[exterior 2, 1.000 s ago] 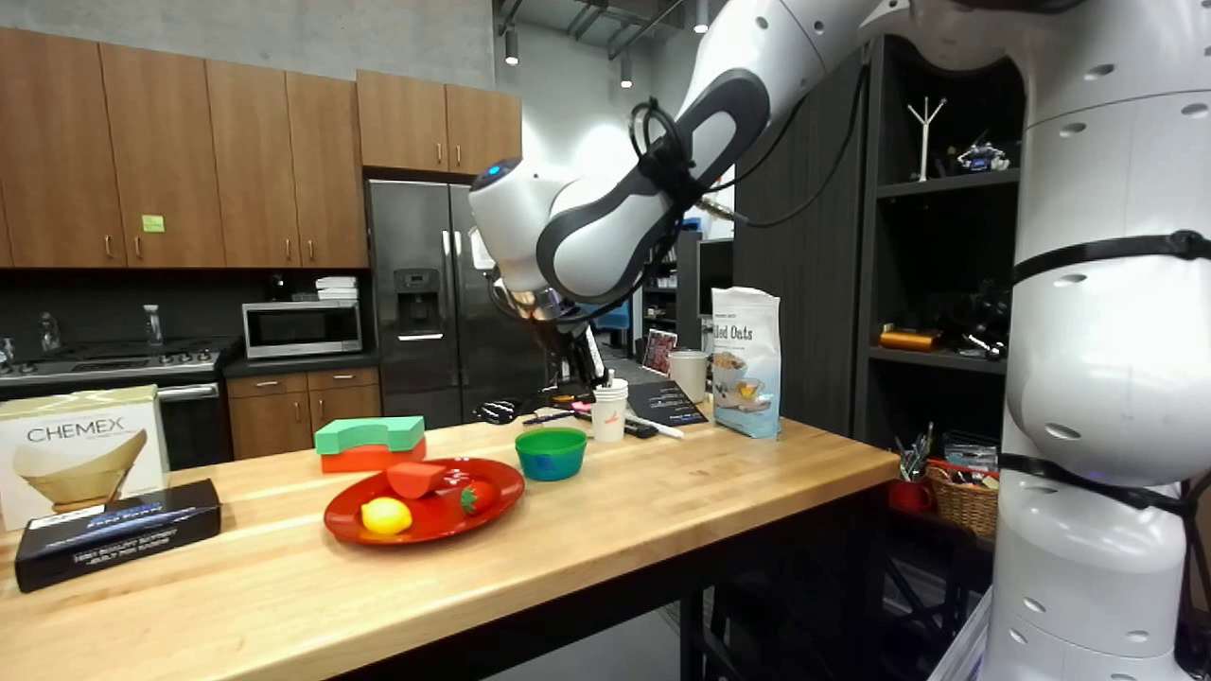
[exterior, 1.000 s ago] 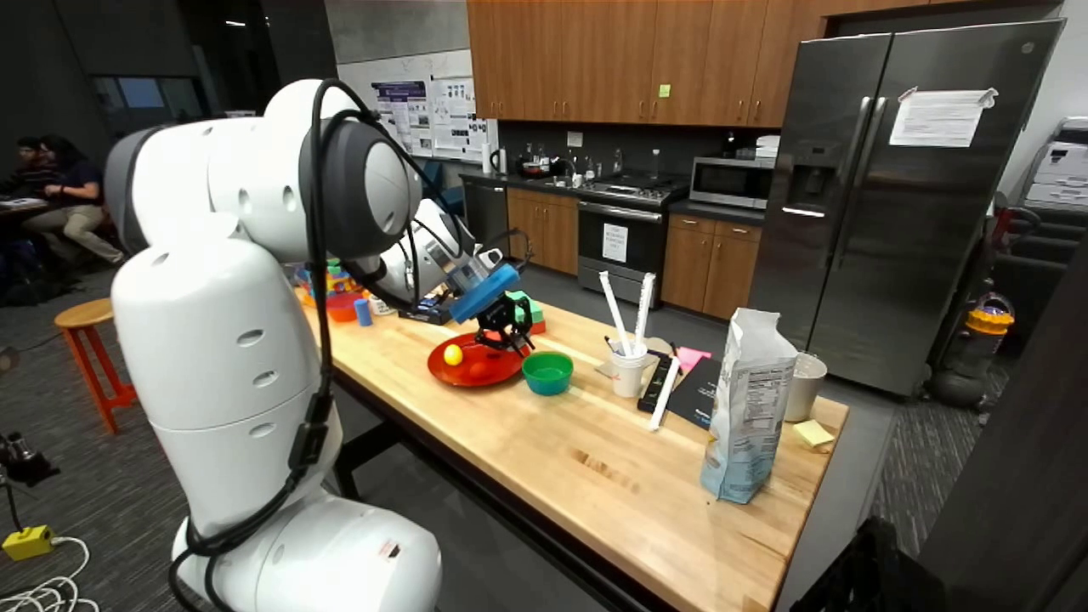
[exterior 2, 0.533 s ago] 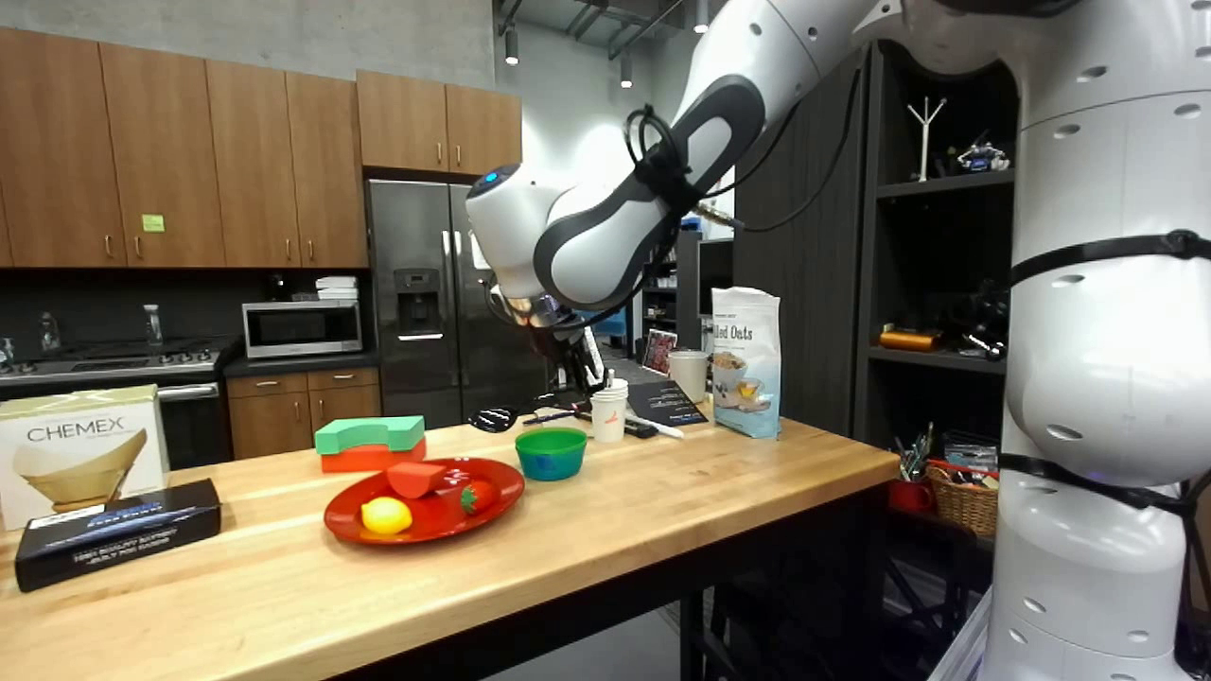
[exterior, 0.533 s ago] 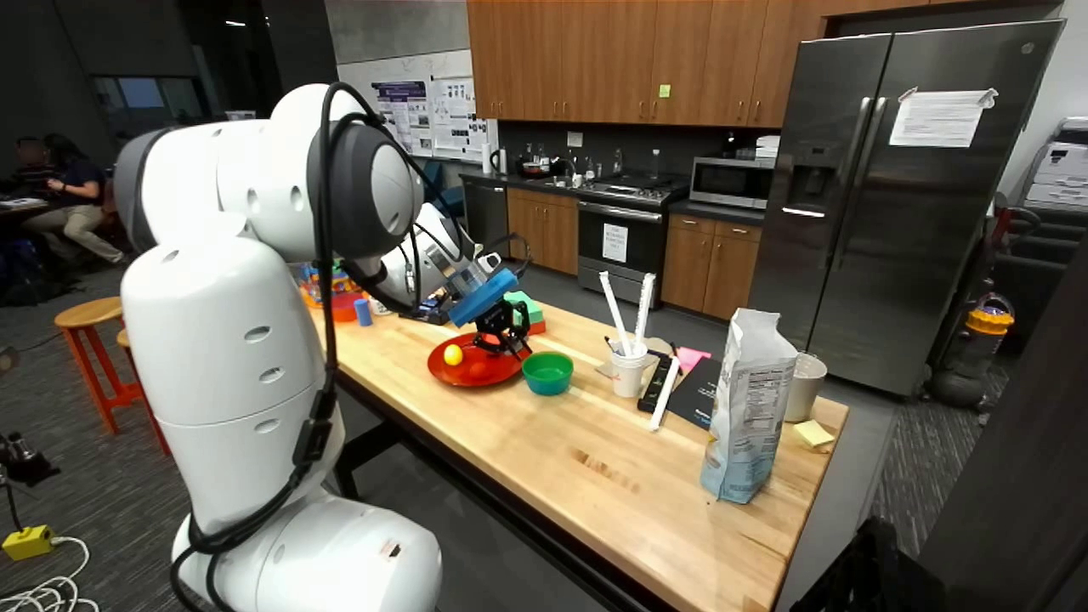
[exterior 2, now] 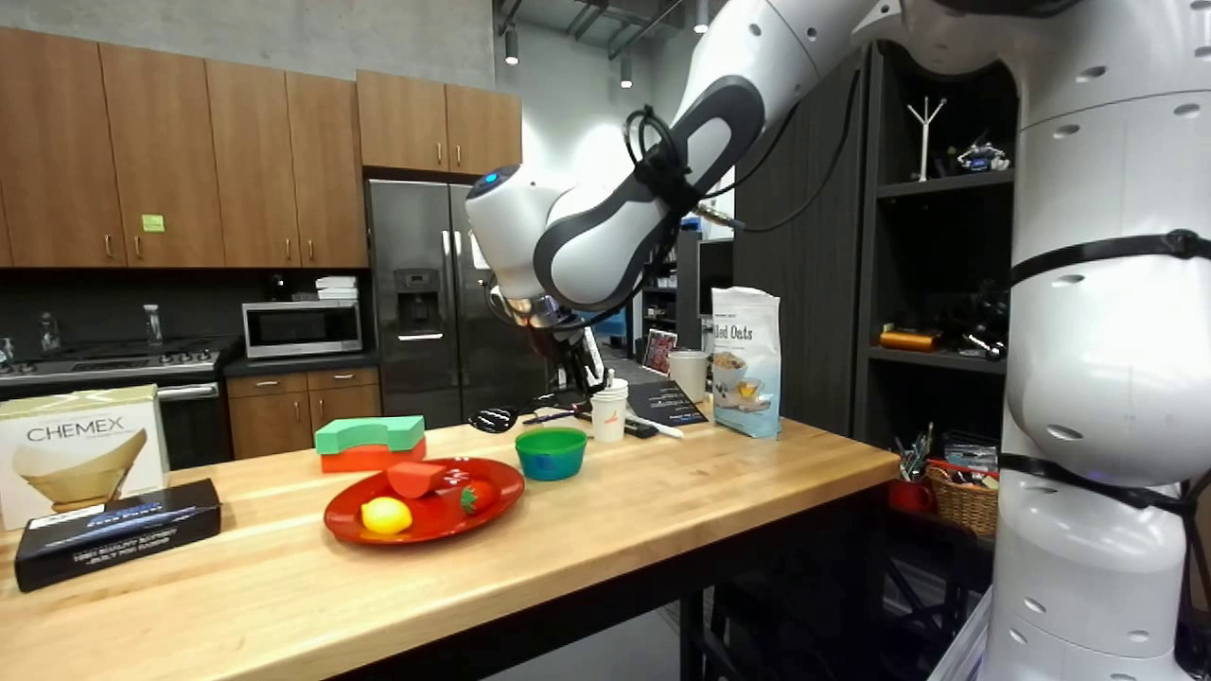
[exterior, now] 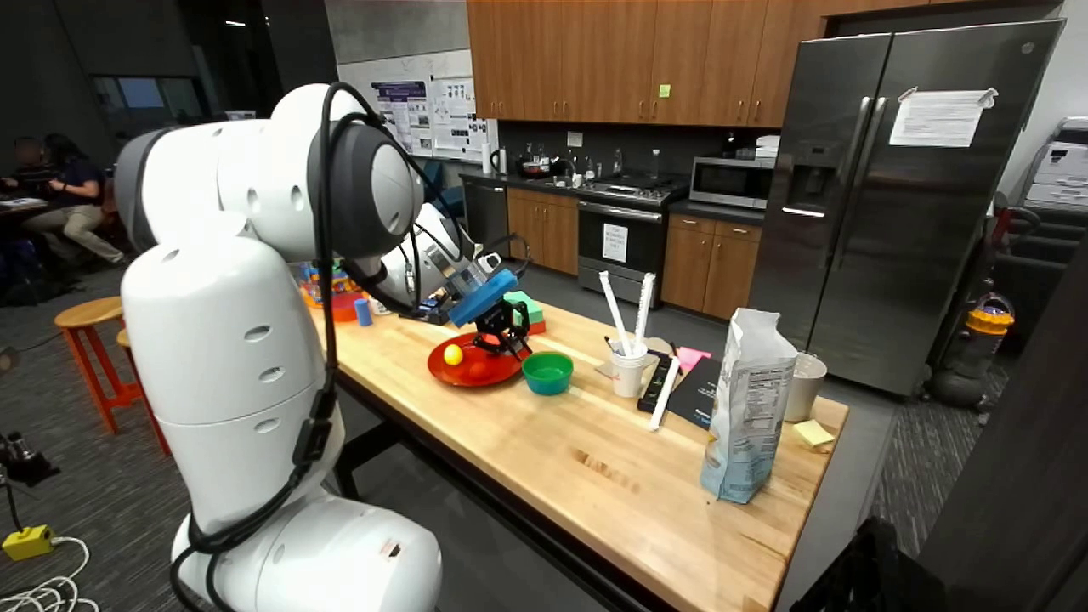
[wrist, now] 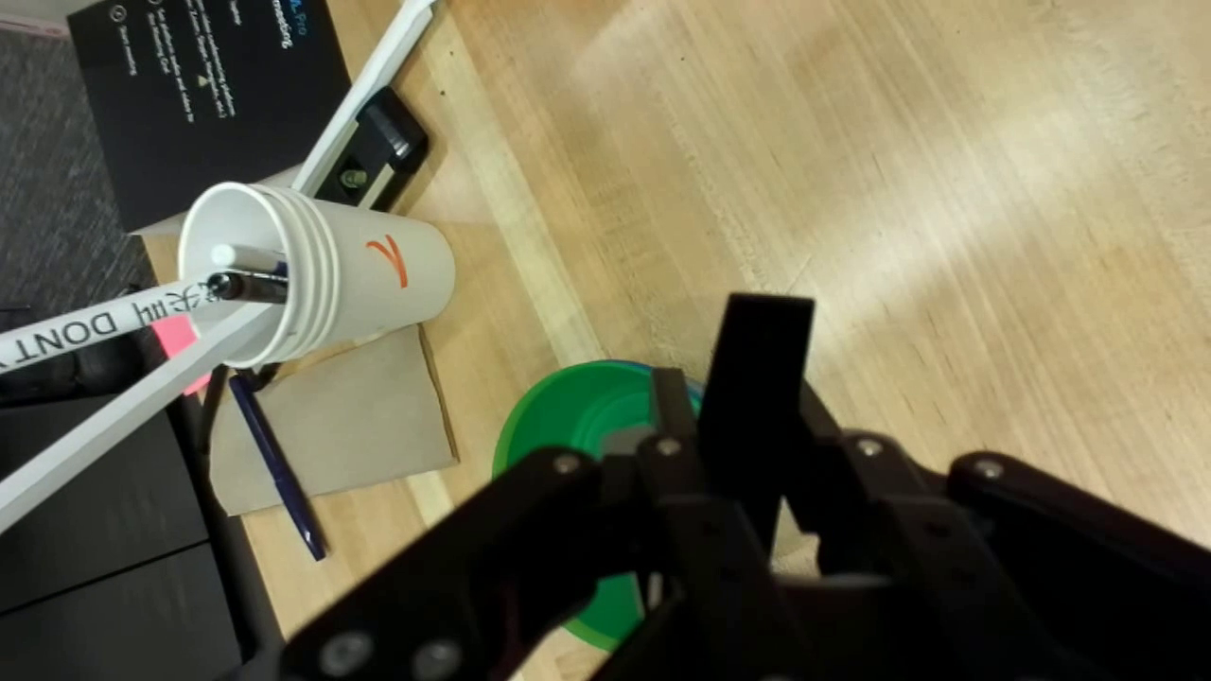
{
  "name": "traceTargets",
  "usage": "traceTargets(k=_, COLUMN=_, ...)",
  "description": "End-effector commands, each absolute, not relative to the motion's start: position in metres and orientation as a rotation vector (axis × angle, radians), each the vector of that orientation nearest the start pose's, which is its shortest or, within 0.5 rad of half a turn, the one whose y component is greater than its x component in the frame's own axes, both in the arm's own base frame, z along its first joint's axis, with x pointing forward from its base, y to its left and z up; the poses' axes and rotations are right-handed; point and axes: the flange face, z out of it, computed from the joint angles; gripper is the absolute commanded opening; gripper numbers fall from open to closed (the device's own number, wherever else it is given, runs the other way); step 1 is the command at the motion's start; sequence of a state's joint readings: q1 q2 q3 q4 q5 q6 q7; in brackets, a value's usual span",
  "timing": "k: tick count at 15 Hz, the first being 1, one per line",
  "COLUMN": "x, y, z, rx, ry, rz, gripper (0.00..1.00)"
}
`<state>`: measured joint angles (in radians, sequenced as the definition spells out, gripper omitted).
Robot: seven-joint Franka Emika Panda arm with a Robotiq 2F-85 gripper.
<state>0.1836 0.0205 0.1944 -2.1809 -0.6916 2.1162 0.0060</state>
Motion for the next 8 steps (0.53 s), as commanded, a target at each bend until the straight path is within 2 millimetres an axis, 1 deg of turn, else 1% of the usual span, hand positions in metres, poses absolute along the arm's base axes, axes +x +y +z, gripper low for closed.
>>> traceTargets(k=1, x=0.506, y=0.169, z=0.382, rx=2.382, ry=0.961, rz=0.038, gripper=0.25)
traceTargets(k=2, x=0.507, y=0.170, z=0.383, rx=2.384, ry=0.961, rz=0.050, gripper=0.06)
traceTargets(k=4, x=0.507, y=0.171, z=0.386, rx=2.281, ry=0.950, rz=0.080, gripper=0.06)
traceTargets(k=8, x=0.507, y=0.181, z=0.396, rx=2.017, ry=0.977, rz=0.194, gripper=0.06)
